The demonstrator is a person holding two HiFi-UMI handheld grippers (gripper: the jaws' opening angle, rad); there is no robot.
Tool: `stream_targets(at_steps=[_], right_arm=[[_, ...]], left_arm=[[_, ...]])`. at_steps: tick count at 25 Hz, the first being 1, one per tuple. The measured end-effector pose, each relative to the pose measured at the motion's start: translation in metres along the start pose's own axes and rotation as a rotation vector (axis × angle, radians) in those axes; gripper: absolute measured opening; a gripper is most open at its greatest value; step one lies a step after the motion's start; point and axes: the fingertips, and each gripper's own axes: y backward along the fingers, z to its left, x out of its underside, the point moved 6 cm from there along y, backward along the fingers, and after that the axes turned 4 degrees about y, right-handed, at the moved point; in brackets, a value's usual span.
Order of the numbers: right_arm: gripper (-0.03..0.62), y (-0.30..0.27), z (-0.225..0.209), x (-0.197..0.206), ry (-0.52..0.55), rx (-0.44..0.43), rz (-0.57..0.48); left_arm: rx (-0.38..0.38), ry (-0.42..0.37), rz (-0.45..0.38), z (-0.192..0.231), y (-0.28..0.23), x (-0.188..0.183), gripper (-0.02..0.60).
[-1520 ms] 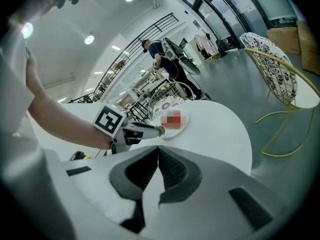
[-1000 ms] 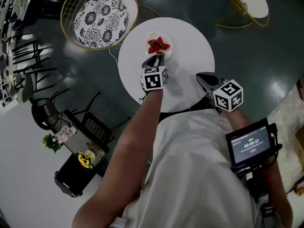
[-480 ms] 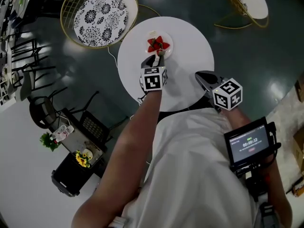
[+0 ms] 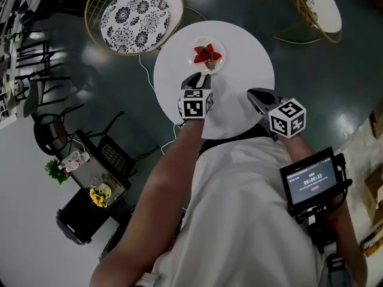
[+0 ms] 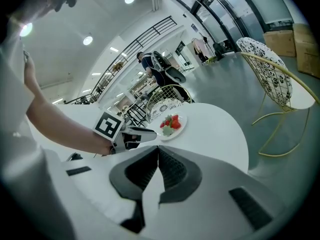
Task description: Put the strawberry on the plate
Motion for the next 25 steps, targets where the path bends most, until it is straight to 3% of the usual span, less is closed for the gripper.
stream_targets(at_steps=[3, 10, 19, 25], right_arm=[[0.008, -0.007, 0.018, 0.009, 0.005, 0.01, -0.008], [0.008, -0.004, 0.016, -0.002, 0.009, 0.026, -0.03], [0.008, -0.015, 0.03, -0.01, 0.086, -0.031, -0.003], [0.008, -0.021, 0.038, -0.016, 0.114, -0.063, -0.023]], left_arm=[[0.012, -0.002, -0.015, 0.009, 0.017, 0.018, 0.109], [0.056, -0.021, -0.036, 0.0, 0.038, 0.026, 0.109], [0.092, 0.06, -0.113, -0.023, 0.074, 0.049, 0.107], [0.083, 0.1, -0.205, -0.024, 0.098, 0.054, 0.026]])
